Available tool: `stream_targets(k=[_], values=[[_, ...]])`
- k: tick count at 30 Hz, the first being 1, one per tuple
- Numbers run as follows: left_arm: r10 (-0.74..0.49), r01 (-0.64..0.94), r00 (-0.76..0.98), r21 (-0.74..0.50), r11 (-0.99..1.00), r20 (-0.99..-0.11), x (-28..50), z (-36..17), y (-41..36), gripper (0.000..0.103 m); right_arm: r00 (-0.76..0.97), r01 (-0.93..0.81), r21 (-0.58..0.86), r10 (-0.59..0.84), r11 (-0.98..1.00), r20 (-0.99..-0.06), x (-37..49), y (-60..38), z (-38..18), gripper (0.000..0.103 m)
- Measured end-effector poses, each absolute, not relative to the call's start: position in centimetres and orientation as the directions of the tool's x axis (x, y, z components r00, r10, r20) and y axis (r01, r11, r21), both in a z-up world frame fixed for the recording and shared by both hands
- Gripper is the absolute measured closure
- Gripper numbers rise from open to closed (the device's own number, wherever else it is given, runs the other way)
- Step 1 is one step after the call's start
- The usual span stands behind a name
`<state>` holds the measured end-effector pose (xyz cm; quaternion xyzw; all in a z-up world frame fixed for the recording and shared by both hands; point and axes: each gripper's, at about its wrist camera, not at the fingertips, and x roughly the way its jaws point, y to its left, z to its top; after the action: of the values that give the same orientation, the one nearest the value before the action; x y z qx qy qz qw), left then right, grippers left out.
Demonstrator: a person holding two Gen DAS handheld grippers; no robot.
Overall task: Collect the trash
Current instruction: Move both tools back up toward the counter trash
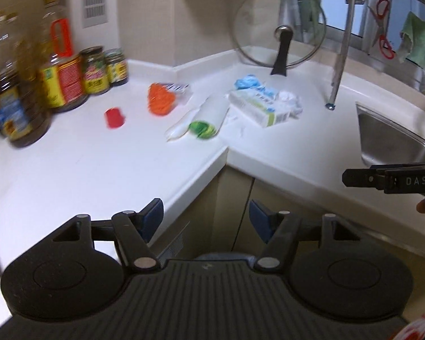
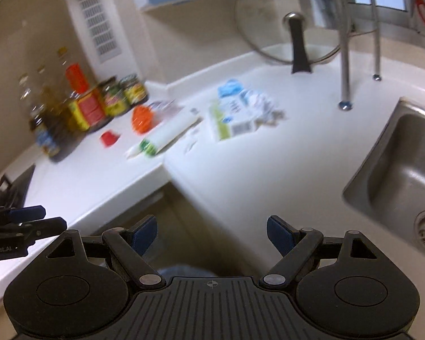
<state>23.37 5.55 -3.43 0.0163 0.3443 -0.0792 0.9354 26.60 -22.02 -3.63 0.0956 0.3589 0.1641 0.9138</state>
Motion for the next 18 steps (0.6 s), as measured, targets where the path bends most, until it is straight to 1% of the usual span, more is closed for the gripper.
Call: stream_targets(k=[5,11,14,18], values=[[-0.170,0.211,0.747,-0.013,0.977,-0.642,27.7,-3.4,5.2,0.040,0.719,-0.209,0.281,0.342,0.937,-0.605,29.7,-21.9,-3.2,0.018],[-0.209,0.271,0.743,-0.001,0.963,-0.635,32.7,-3.5,4.6,0.044,0.738,-0.211,0.273,0.336,0.939,-0.585,33.2,-20.7,-3.2,0.018],[-0.225,0.296,0.737,0.004,0.955,-0.637,34.9,-3.9,4.3,0.044,0.743,-0.211,0.274,0.337,0.938,-0.579,34.5,-20.2,-3.3,0.018],[-0.224,0.313,0.728,0.023,0.949,-0.648,37.8,-4.7,4.0,0.044,0.743,-0.220,0.267,0.339,0.938,-0.578,36.3,-19.4,-3.8,0.018]])
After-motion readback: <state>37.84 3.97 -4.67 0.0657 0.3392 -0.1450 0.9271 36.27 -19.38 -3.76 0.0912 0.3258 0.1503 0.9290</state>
